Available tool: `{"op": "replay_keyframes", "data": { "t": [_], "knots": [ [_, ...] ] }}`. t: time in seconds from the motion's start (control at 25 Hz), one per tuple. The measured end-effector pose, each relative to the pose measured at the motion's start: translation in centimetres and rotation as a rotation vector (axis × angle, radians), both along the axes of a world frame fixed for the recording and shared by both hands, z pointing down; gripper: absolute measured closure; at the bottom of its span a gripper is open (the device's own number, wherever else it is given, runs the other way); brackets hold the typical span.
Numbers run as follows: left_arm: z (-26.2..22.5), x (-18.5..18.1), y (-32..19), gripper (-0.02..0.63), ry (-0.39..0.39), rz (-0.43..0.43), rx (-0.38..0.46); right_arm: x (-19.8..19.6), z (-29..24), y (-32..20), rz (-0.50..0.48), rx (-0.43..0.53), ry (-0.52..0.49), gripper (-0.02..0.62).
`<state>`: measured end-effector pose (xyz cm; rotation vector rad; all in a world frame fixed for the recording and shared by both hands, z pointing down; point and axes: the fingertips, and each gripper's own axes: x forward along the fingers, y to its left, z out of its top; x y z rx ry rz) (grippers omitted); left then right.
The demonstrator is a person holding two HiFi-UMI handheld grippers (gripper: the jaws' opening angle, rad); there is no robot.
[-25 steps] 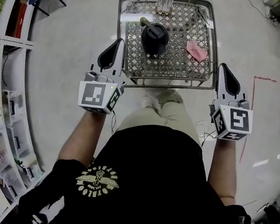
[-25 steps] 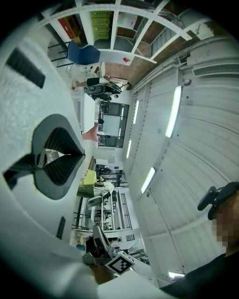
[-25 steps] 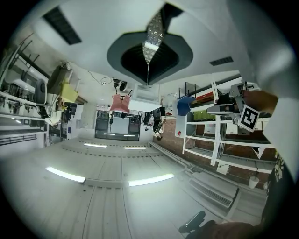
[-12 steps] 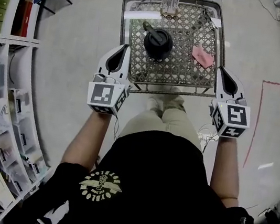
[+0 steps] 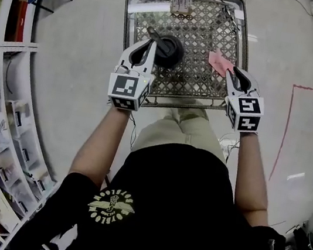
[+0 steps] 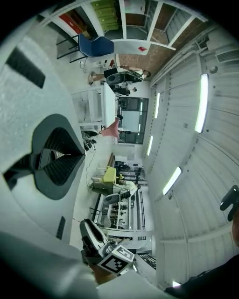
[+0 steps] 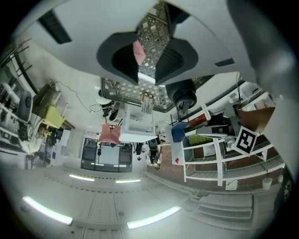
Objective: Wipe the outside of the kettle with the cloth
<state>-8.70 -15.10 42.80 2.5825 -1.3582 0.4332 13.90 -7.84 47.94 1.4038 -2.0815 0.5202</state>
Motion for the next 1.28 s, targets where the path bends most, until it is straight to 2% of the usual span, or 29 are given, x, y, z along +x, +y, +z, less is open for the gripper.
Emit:
{"op": "replay_keyframes", "data": {
  "t": [0.04, 0.12, 0.24, 0.36, 0.48, 0.8, 1.0, 1.28],
  "knots": [
    [0.5, 0.3, -0.6, 0.6, 0.001, -0.003, -0.009, 0.0, 1.1, 0.0, -0.017, -0.033, -0.007, 0.48],
    [1.5, 0.9, -1.7, 0.6, 0.009, -0.011, -0.029, 0.0, 3.1, 0.0, -0.048, -0.09, -0.012, 0.412],
    [2.9, 2.0, -3.0, 0.598, 0.019, 0.003, -0.06, 0.4, 5.9, -0.2, -0.075, -0.153, -0.004, 0.372],
    [4.3, 3.0, -4.1, 0.6, -0.004, 0.023, -0.067, 1.1, 9.2, -0.6, -0.093, -0.231, 0.015, 0.35],
    [5.2, 3.4, -4.9, 0.6, -0.045, 0.035, -0.061, 1.4, 12.4, -1.1, -0.119, -0.293, 0.055, 0.339],
    [7.3, 4.0, -5.6, 0.6, -0.168, 0.05, -0.053, 2.9, 20.3, -2.2, -0.132, -0.438, 0.088, 0.337],
    [8.7, 4.5, -5.8, 0.6, -0.246, 0.058, -0.057, 3.8, 23.3, -2.5, -0.154, -0.486, 0.099, 0.337],
    [9.6, 4.6, -6.2, 0.6, -0.392, 0.049, 0.0, 3.1, 26.6, -2.8, -0.22, -0.548, 0.109, 0.337]
  ]
}}
